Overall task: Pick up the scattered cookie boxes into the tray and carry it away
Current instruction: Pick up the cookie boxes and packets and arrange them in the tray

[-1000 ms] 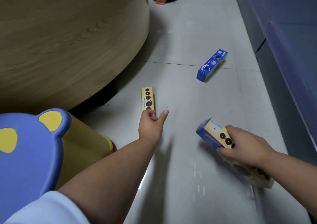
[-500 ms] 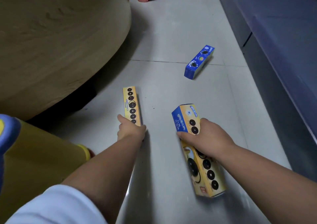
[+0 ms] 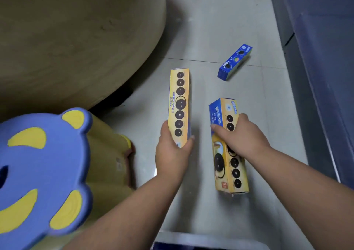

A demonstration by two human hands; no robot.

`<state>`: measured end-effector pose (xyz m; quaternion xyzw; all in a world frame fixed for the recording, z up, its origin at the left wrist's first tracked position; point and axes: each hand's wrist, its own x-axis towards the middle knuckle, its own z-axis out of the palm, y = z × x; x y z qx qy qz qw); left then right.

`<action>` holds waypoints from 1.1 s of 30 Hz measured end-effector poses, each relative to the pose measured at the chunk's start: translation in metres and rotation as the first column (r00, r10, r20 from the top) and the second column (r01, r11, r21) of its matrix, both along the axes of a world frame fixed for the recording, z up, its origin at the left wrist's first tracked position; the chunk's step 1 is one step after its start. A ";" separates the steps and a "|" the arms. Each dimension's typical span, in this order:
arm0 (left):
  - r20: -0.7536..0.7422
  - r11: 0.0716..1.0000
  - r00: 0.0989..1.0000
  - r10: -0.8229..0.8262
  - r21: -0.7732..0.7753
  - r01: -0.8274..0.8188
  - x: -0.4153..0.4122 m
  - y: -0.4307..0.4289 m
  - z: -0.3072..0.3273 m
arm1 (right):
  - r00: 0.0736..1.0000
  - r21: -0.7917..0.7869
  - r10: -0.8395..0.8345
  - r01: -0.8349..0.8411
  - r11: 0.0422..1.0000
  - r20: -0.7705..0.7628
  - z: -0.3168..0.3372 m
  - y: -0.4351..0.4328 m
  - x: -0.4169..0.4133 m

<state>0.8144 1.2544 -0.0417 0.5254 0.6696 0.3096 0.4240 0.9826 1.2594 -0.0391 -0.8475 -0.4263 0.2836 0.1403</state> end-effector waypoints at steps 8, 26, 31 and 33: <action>0.028 0.987 0.998 0.051 -0.151 -0.047 -0.047 -0.165 0.075 | 0.998 -0.021 -0.022 0.020 1.000 -0.056 0.079 -0.124 -0.046; -0.046 0.962 0.993 -0.105 -0.260 0.090 -0.184 -0.385 0.027 | 0.993 -0.217 -0.117 0.112 0.970 -0.013 0.018 -0.361 -0.145; -0.097 0.983 0.991 -0.096 -0.166 0.079 -0.197 -0.359 -0.009 | 0.996 -0.175 -0.038 0.023 0.984 -0.082 -0.016 -0.339 -0.163; -0.102 0.988 0.993 -0.065 -0.149 0.049 -0.204 -0.347 -0.016 | 0.996 -0.164 -0.024 0.009 0.986 -0.087 -0.022 -0.329 -0.172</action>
